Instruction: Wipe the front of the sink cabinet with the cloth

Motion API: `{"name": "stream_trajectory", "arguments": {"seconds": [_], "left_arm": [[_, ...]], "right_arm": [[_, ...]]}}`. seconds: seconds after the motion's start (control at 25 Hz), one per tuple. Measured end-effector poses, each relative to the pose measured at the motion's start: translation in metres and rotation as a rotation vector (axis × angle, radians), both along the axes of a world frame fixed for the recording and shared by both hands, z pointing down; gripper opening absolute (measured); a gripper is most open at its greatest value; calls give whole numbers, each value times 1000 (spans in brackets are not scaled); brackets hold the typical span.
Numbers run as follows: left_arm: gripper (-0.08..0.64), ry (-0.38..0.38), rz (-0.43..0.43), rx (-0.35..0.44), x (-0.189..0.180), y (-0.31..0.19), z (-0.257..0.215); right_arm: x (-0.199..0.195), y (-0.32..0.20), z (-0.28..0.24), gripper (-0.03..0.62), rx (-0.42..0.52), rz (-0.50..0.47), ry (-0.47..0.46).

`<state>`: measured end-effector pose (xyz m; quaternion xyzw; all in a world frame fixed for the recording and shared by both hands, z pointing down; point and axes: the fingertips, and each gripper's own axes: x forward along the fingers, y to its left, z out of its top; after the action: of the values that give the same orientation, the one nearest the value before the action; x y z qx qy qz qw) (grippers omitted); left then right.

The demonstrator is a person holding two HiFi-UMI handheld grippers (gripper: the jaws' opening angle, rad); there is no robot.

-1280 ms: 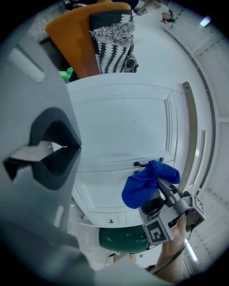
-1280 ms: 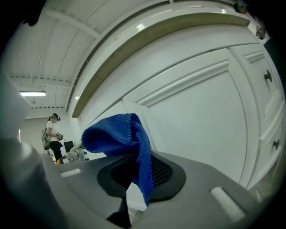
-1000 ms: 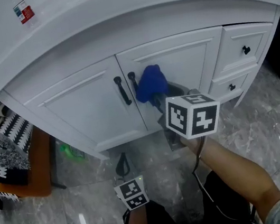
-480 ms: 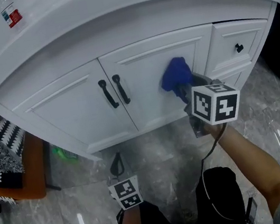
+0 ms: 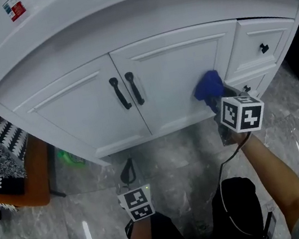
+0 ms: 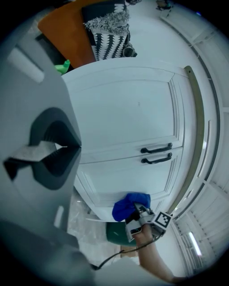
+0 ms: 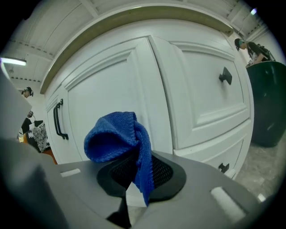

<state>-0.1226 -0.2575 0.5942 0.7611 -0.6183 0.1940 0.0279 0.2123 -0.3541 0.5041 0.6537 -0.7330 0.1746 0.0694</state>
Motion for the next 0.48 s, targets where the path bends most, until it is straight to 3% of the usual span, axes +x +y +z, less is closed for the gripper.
{"name": "stream_trajectory", "arguments": {"seconds": [0.24,0.48], "left_arm": [[11,21,-1,6,-3,4,-6],[11,32,-9,19,-11,9,-11]], "right_arm": [[-9,-1,19,52,-41,51,23],[-48,-2,23,52,-67,7,47]]}}
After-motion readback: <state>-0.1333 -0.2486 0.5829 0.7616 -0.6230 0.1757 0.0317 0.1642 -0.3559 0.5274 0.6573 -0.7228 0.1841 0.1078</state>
